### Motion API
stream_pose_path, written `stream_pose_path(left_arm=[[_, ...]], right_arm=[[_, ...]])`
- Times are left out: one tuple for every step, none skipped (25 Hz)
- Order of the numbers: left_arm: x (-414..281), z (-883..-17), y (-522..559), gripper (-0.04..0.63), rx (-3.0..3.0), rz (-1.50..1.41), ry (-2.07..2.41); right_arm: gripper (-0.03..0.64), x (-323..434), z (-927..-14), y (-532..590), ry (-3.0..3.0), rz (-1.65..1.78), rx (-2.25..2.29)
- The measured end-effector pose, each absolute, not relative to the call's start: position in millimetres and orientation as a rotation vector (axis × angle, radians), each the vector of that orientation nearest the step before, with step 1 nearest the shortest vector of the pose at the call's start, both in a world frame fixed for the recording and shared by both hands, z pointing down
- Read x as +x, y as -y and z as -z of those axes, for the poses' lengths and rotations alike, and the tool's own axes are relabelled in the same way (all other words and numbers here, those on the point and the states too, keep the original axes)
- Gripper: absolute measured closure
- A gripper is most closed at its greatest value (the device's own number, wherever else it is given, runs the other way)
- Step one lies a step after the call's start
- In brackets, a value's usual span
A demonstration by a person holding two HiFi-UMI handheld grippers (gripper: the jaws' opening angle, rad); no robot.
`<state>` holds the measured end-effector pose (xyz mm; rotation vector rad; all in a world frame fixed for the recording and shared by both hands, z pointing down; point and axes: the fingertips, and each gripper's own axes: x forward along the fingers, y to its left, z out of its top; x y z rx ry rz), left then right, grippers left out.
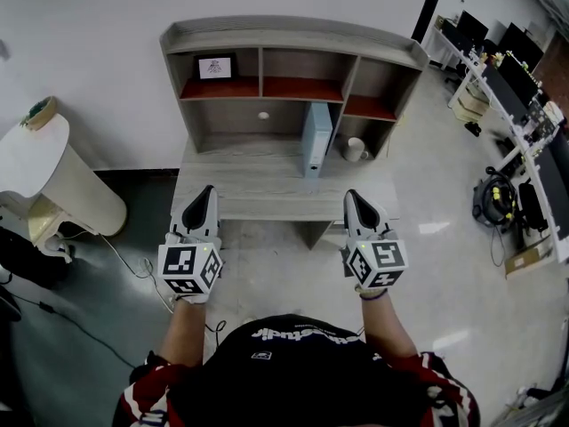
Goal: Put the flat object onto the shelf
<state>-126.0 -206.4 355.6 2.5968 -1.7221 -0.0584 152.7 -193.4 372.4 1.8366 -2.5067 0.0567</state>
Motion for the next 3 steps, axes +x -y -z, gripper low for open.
stream_pose_path(left_arm=[[-126.6, -355.2, 206.7, 0.589, 2.595, 0.057, 1.724], [-127.0, -354.7, 207.0, 0.589, 2.594, 0.057, 1.726], [-127.4, -354.2, 207.3, 0.589, 2.593, 0.056, 1.728]], right_arm=[[0.614, 152.5, -372.1, 193.8, 2.507, -0.056, 1.835], [0.614, 152.3, -371.7, 194.2, 2.508, -0.056, 1.834], [0.614, 152.1, -371.3, 194.7, 2.508, -0.057, 1.832]])
